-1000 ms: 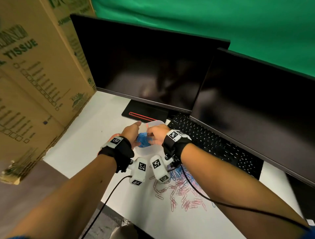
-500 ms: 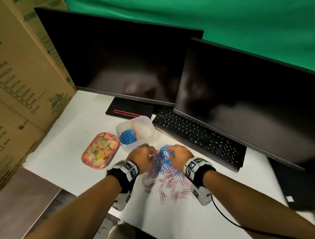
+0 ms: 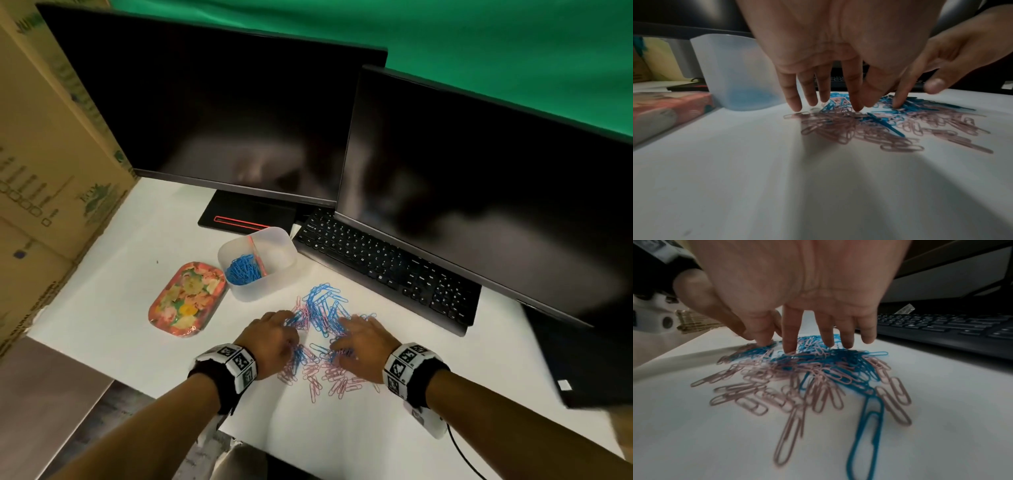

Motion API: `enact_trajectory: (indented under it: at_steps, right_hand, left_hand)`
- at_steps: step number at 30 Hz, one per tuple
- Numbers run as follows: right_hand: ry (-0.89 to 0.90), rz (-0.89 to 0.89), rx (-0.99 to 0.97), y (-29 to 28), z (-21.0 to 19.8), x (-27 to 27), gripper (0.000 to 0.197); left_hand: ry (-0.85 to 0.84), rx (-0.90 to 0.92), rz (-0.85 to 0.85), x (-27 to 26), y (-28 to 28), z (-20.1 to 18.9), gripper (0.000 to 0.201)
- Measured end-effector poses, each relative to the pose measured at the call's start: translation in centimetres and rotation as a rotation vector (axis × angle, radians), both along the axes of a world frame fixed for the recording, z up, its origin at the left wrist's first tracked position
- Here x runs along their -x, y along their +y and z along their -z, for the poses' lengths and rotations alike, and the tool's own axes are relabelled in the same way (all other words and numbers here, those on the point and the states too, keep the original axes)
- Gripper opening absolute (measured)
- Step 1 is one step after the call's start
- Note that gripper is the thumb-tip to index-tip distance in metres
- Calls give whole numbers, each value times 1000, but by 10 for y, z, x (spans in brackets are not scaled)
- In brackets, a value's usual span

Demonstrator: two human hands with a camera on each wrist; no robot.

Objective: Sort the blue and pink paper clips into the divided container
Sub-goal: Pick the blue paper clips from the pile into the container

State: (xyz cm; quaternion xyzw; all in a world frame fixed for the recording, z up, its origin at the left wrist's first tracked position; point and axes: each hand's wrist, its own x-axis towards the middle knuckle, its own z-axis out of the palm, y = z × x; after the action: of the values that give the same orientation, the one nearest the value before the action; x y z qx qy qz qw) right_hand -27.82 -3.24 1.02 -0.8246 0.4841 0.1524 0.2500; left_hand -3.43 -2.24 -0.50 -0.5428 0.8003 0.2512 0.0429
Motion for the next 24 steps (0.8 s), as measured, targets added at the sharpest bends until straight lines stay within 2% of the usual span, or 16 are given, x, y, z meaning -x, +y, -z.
enact_trajectory:
  at_steps: [3,6,8,10,13,17,18,22,24]
  right_hand:
    - [-88,145,76,-16,-2,-3,36]
    - [-72,293,84,-34,-2,-10,32]
    - [-33,343,81,-49,-4,-15,37]
    - [9,330,60,-63,-8,-20,45]
    - [41,227,21,-83,-16,-34,47]
    - [84,93,34,-101,-5,-55,71]
    - [94,61,44,-103,-1,-59,67]
    - [44,74,126,-102,12,-67,29]
    - [14,107,133,-102,17,-65,23]
  left_hand:
    - [3,28,-22,8,-7,-3,39]
    - [-20,32,-2,21,-16,-6,42]
    - [-35,-1,-11,25,-20,-7,43]
    - [-38,-41,-20,27,-23,-8,41]
    - [-35,-33,-33,28,-24,-8,37]
    - [-23,-5,-149,28,-37,-11,30]
    - [-29,-2,-179,30,-44,-12,30]
    - [-41,8,-278,38,-68,-12,36]
    - [-40,14,-309,43,-78,-7,34]
